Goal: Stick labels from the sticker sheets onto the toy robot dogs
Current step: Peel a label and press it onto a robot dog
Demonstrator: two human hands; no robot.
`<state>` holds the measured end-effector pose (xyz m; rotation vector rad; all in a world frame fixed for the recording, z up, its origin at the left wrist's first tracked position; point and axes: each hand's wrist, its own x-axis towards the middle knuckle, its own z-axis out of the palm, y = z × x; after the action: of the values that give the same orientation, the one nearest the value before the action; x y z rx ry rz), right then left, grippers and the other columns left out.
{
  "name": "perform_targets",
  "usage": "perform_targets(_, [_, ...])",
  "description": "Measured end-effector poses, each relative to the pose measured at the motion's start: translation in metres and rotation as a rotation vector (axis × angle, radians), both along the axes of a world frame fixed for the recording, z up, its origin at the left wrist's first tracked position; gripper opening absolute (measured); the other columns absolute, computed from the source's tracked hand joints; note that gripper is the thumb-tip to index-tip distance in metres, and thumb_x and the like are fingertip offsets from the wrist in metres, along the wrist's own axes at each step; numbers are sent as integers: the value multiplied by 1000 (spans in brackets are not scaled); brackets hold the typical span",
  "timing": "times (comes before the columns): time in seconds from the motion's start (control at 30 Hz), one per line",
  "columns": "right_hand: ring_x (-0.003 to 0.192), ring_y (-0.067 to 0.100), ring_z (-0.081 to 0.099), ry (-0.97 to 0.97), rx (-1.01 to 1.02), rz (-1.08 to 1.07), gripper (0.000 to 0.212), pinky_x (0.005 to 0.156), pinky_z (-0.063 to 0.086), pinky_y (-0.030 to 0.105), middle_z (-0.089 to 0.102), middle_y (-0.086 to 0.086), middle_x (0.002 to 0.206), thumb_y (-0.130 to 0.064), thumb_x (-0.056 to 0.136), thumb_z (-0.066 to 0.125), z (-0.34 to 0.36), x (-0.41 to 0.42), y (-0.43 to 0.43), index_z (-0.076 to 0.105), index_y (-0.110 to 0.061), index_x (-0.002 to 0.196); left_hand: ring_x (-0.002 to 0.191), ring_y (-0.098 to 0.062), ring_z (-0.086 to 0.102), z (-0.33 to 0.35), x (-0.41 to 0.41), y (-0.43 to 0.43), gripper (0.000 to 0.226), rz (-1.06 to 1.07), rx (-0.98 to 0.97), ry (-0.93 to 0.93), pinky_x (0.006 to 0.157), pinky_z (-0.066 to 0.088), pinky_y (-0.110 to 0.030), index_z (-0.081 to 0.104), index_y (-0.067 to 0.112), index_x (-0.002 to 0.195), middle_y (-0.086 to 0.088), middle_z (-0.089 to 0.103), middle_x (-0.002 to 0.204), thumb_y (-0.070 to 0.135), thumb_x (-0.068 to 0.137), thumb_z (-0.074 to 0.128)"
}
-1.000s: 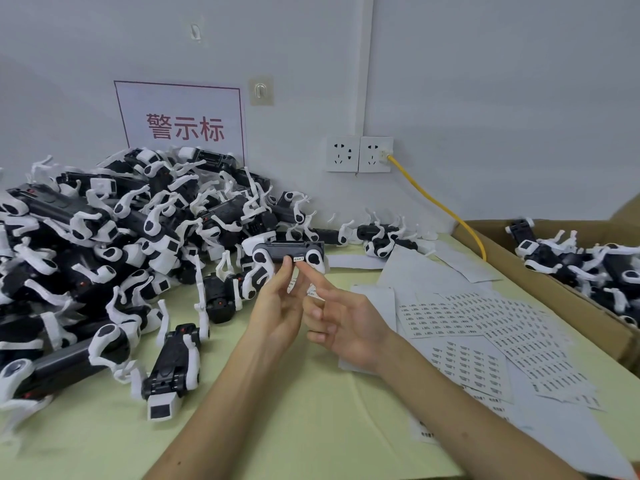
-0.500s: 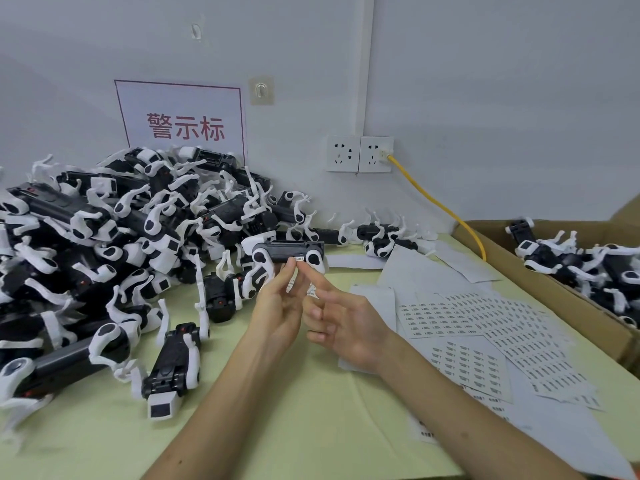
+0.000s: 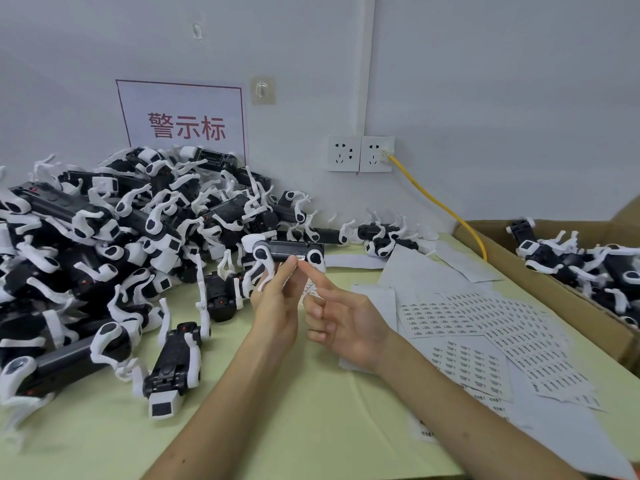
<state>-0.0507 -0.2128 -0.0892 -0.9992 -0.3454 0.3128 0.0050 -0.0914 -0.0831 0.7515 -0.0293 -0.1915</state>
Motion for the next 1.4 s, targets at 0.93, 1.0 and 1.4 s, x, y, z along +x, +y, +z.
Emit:
perform_targets(0.93, [59, 14, 26, -1, -18, -2, 56, 59, 34, 26, 45, -1, 75, -30, 91, 63, 0, -1, 5, 54, -42, 144, 78, -14, 71, 3, 2, -1, 14, 265, 57, 51, 76, 58, -18, 65, 4, 82, -6, 71, 79, 4, 89, 77])
perform_targets(1.0, [60, 14, 25, -1, -11, -3, 56, 59, 35, 26, 45, -1, 75, -30, 91, 63, 0, -1, 4, 54, -43, 144, 90, -17, 72, 3, 0, -1, 10, 197, 47, 32, 80, 57, -19, 66, 0, 92, -11, 72, 94, 5, 91, 75])
perform_targets(1.4, [58, 14, 28, 23, 32, -26, 51, 58, 33, 27, 46, 0, 74, -26, 96, 56, 1, -3, 4, 54, -42, 145, 115, -25, 66, 5, -7, -1, 27, 35, 32, -17, 119, 41, -48, 55, 4, 109, -19, 61, 115, 13, 92, 74])
